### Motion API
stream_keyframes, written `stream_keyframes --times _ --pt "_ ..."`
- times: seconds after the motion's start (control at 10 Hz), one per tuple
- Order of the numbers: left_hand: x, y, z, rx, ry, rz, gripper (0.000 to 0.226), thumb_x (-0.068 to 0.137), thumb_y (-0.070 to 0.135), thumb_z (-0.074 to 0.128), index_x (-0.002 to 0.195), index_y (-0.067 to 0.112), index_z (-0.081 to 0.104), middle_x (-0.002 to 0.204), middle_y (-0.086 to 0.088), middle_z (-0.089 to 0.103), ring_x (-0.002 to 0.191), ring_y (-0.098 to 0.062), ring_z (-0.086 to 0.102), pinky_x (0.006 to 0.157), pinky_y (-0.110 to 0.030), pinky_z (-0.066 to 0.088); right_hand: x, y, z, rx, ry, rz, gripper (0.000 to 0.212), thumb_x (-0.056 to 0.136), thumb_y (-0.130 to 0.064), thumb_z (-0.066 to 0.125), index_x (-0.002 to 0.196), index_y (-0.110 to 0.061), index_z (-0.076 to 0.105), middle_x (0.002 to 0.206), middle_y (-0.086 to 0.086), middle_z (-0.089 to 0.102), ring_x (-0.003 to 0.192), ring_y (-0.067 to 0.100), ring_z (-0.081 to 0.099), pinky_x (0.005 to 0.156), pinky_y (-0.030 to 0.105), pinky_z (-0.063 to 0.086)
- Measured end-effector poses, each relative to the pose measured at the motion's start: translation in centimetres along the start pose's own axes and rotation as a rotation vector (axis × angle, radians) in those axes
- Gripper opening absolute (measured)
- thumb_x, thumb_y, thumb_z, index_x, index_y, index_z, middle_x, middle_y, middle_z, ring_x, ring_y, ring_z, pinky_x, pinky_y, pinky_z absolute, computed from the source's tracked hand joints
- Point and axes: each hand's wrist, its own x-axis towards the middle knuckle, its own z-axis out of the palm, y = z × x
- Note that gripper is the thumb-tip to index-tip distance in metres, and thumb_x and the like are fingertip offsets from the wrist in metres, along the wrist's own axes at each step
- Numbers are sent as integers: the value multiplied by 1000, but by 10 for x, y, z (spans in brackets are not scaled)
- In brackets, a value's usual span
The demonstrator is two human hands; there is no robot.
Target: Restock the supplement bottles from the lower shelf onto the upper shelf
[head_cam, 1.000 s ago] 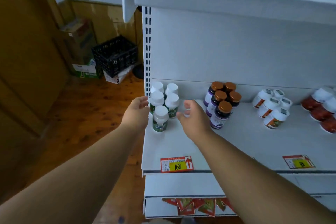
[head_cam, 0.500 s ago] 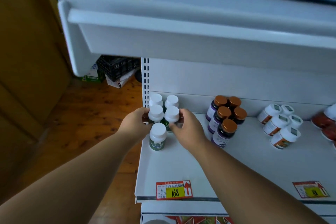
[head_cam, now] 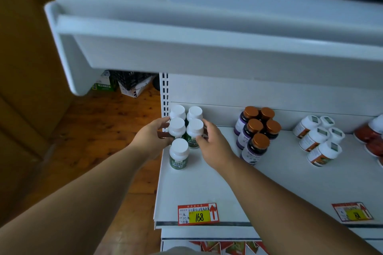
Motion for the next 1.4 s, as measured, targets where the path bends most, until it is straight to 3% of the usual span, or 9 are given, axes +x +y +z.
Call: stream_keyframes --times 0.1,0.2,0.3,0.4,0.5,0.9,1.3,1.4 --pt "-5 0 -1 26 21 -7 68 89 17 72 147 33 40 138 11 57 110 -13 62 84 -31 56 -6 -3 -2 -15 26 27 55 96 -33 53 148 -25 38 144 -3 50 127 14 53 108 39 43" --pt "-16 -5 -1 63 103 -20 54 93 15 66 141 31 46 131 10 60 107 -12 62 83 -32 59 -17 -8 -2 -32 156 80 45 93 -24 56 137 -19 48 132 -3 58 116 13 58 91 26 47" --pt "-37 -18 6 57 189 -12 38 93 18 67 128 29 57 110 15 64 95 -6 62 78 -25 58 -41 -13 4 -98 178 46 28 90 -19 62 116 -24 53 111 -7 60 92 10 58 68 15 40" --pt "-56 -25 15 54 143 33 31 90 21 70 117 31 61 101 18 65 89 -4 63 75 -24 59 -59 -17 16 -89 34 5 35 88 -22 69 119 -27 54 116 -8 61 94 5 60 79 17 48" --pt "-63 -25 20 59 102 78 31 86 21 75 112 32 62 98 17 67 87 -5 65 76 -24 59 -63 -18 25 -76 1 6 44 86 -25 74 123 -30 52 122 -9 61 104 9 61 93 27 52" --pt "-52 -24 17 86 122 111 35 86 24 76 117 28 63 106 11 68 92 -9 65 83 -31 59 -52 -24 30 -140 42 -35 34 86 -22 73 114 -25 54 111 -5 63 94 11 60 83 24 49" --pt "-58 -25 17 69 212 80 37 84 30 78 116 24 60 96 13 64 87 -4 62 79 -28 59 -56 -23 29 -176 80 43 30 86 -31 73 103 -25 49 104 -7 60 92 14 59 75 24 42" --pt "-75 -25 20 57 270 87 30 86 28 75 112 25 60 93 15 62 84 -2 61 74 -21 55 -66 -23 28 -194 99 45 28 88 -34 72 101 -24 49 99 -6 59 89 13 59 69 21 43"
